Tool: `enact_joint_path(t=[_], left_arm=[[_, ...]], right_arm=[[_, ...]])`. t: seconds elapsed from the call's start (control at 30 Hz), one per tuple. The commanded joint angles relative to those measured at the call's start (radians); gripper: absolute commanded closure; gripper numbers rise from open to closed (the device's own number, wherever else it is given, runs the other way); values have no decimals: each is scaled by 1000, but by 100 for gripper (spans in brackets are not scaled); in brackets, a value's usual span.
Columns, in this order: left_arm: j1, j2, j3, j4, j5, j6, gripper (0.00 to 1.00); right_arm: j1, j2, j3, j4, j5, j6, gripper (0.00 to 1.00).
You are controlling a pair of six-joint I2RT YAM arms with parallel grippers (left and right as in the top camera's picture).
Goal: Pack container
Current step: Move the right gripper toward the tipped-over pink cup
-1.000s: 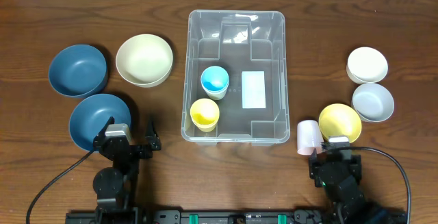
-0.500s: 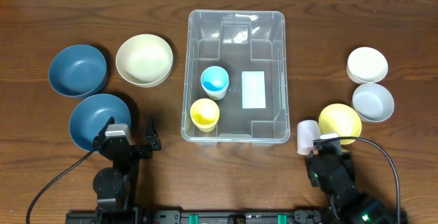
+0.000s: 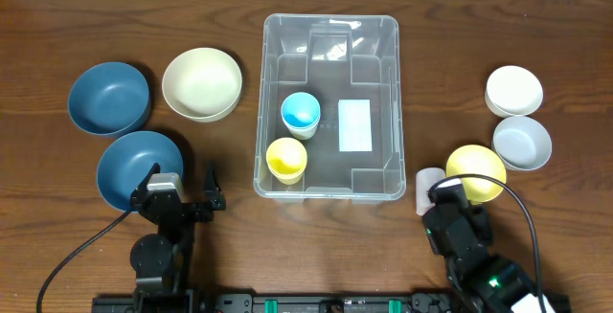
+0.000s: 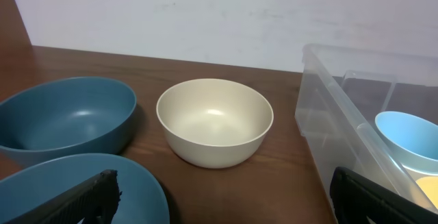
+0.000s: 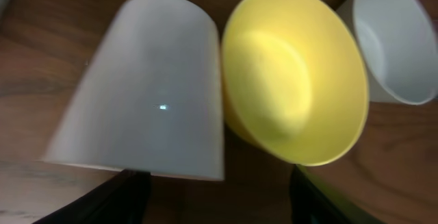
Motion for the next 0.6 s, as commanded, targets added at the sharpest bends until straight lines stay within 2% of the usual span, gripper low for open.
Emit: enact_joint_path(t=[0.0,0.2,0.5,0.57], left_arm=[[-3,0,-28,-13,11,13,2],[-3,0,-28,-13,11,13,2],[-3,0,-28,-13,11,13,2],[-3,0,-28,-13,11,13,2]], right_arm=[[-13,38,1,32,111,-36,36],[-13,83,1,174,146,-140,44],[-13,84,0,275,145,-143,50],[-13,84,0,278,145,-143,46]])
